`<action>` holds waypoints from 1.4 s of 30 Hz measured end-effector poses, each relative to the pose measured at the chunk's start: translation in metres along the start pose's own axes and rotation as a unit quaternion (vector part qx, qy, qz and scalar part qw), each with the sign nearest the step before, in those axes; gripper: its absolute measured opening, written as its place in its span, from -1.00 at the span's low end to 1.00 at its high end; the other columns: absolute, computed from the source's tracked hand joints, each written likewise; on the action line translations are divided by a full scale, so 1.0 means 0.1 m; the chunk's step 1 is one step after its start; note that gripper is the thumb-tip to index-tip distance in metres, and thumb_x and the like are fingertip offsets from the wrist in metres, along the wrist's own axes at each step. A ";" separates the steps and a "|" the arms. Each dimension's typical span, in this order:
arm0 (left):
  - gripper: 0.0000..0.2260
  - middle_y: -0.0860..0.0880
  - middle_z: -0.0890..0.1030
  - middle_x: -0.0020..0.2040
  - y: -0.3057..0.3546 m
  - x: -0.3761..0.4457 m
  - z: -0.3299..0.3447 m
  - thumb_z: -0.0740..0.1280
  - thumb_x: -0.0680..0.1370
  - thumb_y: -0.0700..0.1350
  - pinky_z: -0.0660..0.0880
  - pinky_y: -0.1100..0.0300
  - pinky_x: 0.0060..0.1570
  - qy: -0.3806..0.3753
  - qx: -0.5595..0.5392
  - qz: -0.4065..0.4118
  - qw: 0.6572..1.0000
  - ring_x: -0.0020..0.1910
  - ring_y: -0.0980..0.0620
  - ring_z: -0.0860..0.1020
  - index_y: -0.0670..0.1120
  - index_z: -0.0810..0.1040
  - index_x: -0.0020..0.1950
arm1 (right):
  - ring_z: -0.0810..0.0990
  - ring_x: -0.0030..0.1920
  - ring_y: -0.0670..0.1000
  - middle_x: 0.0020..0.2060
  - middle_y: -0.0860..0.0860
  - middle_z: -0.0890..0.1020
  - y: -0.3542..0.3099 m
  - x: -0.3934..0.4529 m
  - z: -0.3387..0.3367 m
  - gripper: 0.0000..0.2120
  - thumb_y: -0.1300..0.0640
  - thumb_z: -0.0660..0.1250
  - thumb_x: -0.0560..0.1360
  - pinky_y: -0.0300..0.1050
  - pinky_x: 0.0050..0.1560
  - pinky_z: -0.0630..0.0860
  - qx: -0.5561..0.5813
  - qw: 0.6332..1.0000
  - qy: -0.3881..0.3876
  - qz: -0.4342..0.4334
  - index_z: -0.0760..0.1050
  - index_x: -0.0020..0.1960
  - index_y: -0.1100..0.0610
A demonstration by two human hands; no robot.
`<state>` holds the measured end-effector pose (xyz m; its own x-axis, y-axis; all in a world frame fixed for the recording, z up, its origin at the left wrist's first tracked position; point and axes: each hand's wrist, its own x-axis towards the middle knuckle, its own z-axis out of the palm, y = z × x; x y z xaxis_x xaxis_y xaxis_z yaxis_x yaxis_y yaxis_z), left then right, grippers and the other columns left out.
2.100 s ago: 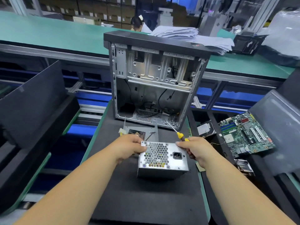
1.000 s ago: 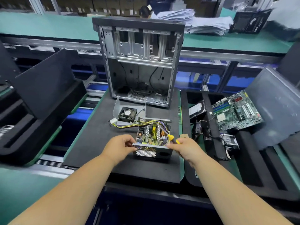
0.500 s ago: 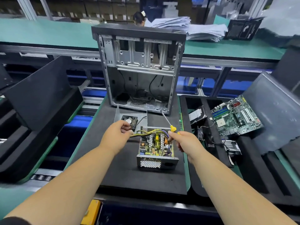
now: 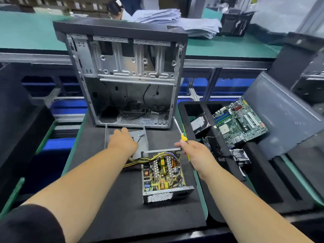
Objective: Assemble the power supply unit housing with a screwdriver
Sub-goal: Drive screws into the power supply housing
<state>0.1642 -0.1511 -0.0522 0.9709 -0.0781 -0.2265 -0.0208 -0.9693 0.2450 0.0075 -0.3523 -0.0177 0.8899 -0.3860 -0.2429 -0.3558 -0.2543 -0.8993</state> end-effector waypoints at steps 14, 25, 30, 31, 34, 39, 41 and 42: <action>-0.31 -0.15 0.28 0.25 -0.05 0.27 -0.02 0.44 0.37 0.18 0.47 0.01 -0.02 -0.010 0.106 -0.019 0.994 0.24 -0.20 0.40 -0.12 0.28 0.35 | 0.49 -0.28 -0.22 -0.30 -0.06 0.64 -0.02 0.06 0.03 -0.84 0.03 0.21 0.64 -0.19 -0.15 0.35 0.029 0.999 -0.012 -0.031 0.56 0.03 0.00; -0.20 -0.02 0.26 0.29 -0.05 -0.41 -0.56 0.45 0.35 0.24 0.46 0.09 -0.10 0.201 -0.065 0.149 0.966 0.21 -0.08 0.39 0.03 0.20 0.48 | 0.48 -0.36 -0.06 -0.31 -0.05 0.56 -0.39 -0.02 0.09 -0.87 0.16 0.28 0.51 -0.04 -0.15 0.42 0.074 0.997 -0.017 -0.020 0.54 -0.17 -0.01; -0.16 0.04 0.26 0.28 0.08 -0.95 -0.48 0.45 0.35 0.25 0.47 0.15 -0.04 0.218 -0.095 0.227 0.944 0.21 -0.01 0.39 0.04 0.15 0.51 | 0.48 -0.43 -0.16 -0.25 -0.09 0.63 -0.53 -0.17 0.15 -0.72 -0.19 0.44 0.37 -0.14 -0.18 0.42 0.093 0.994 -0.034 -0.042 0.60 -0.07 -0.01; -0.15 0.04 0.26 0.29 0.09 -1.04 -0.44 0.45 0.34 0.25 0.48 0.15 -0.04 0.217 -0.100 0.235 0.942 0.22 0.00 0.39 0.04 0.15 0.51 | 0.50 -0.42 -0.19 -0.24 -0.09 0.65 -0.53 -0.19 0.15 -0.72 -0.19 0.46 0.38 -0.15 -0.19 0.41 0.085 0.994 -0.041 -0.049 0.60 -0.06 -0.01; -0.14 0.05 0.27 0.30 0.09 -1.26 -0.30 0.45 0.34 0.24 0.46 0.19 -0.08 0.210 -0.114 0.240 0.941 0.23 0.02 0.38 0.06 0.13 0.52 | 0.63 -0.15 -0.16 -0.12 -0.05 0.67 -0.51 -0.23 0.18 -0.70 -0.16 0.50 0.38 -0.08 -0.09 0.51 0.023 0.997 -0.039 -0.057 0.59 -0.05 0.02; -0.11 0.06 0.26 0.28 0.06 -1.49 -0.07 0.44 0.35 0.24 0.43 0.20 -0.01 0.210 -0.114 0.226 0.945 0.22 0.02 0.37 0.08 0.06 0.54 | 0.61 -0.15 -0.06 -0.21 -0.08 0.66 -0.40 -0.32 0.20 -0.76 -0.12 0.51 0.39 -0.06 -0.08 0.53 -0.088 0.991 -0.034 -0.099 0.58 -0.13 0.03; -0.11 0.05 0.27 0.30 0.03 -1.55 0.00 0.44 0.35 0.25 0.47 0.15 0.05 0.206 -0.116 0.223 0.946 0.25 0.01 0.37 0.09 0.05 0.54 | 0.59 -0.21 -0.05 -0.25 -0.07 0.65 -0.34 -0.33 0.18 -0.77 -0.13 0.49 0.41 -0.10 -0.19 0.50 -0.156 0.980 -0.038 -0.118 0.57 -0.14 0.02; -0.12 0.06 0.27 0.30 0.00 -1.57 0.03 0.43 0.35 0.27 0.48 0.14 0.05 0.199 -0.120 0.223 0.947 0.25 0.02 0.37 0.10 0.05 0.53 | 0.58 -0.21 -0.06 -0.25 -0.07 0.64 -0.31 -0.33 0.17 -0.78 -0.12 0.48 0.42 -0.12 -0.23 0.47 -0.188 0.973 -0.042 -0.129 0.56 -0.15 0.01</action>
<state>0.0113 -0.1397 -0.0190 0.8921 -0.3269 0.3120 -0.4419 -0.7755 0.4510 -0.0060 -0.3165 0.0122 0.9780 -0.1965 -0.0698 -0.1826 -0.6451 -0.7420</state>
